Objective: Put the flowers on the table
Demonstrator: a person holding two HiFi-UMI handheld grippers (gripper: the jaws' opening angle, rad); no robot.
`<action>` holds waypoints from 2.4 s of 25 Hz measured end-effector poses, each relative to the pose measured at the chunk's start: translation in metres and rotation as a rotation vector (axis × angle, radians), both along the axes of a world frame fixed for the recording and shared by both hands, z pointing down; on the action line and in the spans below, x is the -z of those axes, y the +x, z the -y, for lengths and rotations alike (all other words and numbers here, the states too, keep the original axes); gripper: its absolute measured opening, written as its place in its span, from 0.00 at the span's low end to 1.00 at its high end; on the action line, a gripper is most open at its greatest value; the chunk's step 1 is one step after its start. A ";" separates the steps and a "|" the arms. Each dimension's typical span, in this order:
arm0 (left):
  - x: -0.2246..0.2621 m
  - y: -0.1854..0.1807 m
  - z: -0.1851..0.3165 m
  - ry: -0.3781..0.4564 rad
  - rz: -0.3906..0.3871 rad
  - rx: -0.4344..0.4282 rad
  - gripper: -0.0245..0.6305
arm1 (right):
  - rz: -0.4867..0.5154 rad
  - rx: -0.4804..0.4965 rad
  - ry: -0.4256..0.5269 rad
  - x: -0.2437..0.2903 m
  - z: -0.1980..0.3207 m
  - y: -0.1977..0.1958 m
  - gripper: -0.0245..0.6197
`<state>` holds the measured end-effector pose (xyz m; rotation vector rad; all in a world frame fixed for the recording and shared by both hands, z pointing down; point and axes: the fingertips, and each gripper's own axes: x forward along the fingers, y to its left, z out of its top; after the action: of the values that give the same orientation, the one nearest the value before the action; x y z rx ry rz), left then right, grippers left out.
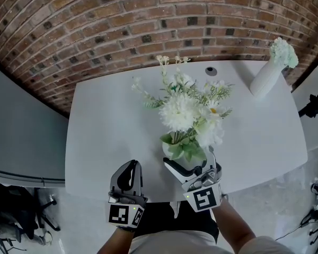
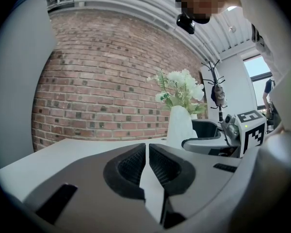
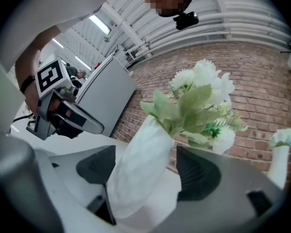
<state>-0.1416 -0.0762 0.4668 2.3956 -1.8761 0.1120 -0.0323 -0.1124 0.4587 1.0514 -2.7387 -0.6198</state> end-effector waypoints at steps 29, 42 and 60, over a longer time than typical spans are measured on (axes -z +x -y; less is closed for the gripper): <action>0.071 0.018 -0.037 -0.035 -0.089 -0.049 0.08 | -0.066 -0.088 -0.133 0.053 -0.074 0.028 0.61; 0.126 -0.009 -0.074 -0.014 -0.158 -0.050 0.08 | -0.113 -0.123 -0.157 0.121 -0.105 0.001 0.42; 0.148 -0.009 -0.097 0.031 -0.245 -0.108 0.08 | 0.059 -0.267 -0.235 0.164 -0.110 0.001 0.27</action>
<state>-0.1503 0.0213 0.3190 2.4027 -1.6539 -0.1954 -0.0316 -0.0026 0.2948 1.3585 -2.5716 -0.2250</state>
